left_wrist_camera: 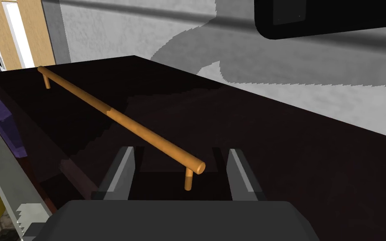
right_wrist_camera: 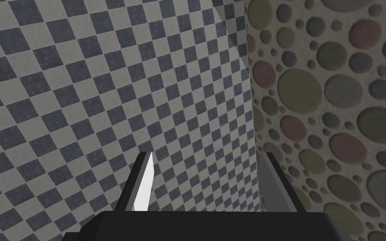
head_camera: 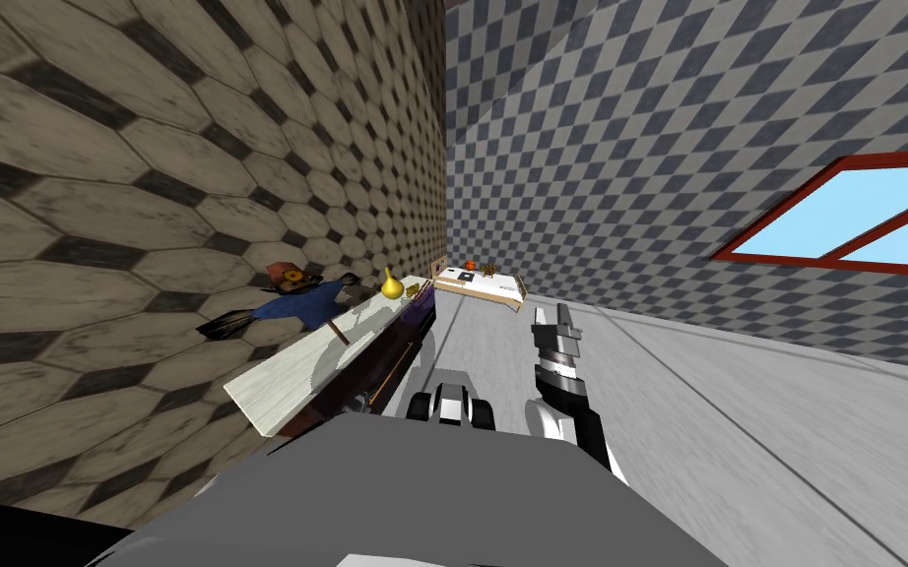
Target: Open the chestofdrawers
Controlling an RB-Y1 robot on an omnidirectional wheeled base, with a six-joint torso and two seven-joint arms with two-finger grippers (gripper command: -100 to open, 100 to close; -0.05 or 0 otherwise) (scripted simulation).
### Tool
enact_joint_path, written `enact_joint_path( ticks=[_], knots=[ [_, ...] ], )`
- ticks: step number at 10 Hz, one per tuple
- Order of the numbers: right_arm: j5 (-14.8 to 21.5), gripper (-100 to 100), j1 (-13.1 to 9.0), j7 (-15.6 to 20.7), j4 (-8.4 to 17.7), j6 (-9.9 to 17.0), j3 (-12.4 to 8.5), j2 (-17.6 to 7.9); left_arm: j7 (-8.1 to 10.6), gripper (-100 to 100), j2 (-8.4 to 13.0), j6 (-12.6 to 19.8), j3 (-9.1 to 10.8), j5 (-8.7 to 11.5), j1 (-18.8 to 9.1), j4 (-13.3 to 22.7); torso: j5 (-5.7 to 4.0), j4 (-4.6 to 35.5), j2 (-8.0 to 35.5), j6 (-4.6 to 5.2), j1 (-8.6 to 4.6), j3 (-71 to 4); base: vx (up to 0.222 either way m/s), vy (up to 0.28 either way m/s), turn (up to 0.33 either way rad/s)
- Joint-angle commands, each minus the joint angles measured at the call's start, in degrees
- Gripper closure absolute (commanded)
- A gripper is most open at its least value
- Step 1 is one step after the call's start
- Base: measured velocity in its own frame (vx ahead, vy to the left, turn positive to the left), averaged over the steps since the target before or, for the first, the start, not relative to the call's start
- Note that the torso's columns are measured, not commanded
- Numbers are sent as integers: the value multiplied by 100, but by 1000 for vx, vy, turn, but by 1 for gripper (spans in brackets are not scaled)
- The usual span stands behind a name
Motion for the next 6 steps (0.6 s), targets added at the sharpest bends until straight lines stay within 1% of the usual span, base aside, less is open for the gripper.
enact_joint_path(
  ticks=[1, 4, 6],
  knots=[
    [0, 0, 0, 0, 0, 0, -1, -1, 33, -100, 428, -60, -54, 204, 60, -289, 0, 1, 1, -3, 17, -3, 32, -13, 44],
    [0, 0, 0, 0, 0, 0, -1, -1, 58, -100, 866, -102, -106, 416, 137, -615, -3, 2, 18, -3, -27, 10, 23, -24, 40],
    [0, 0, 0, 0, 0, 0, -1, -1, 75, -100, 1157, -129, -142, 556, 188, -832, -5, 3, 20, -3, -32, 11, 9, -47, 42]
  ],
)
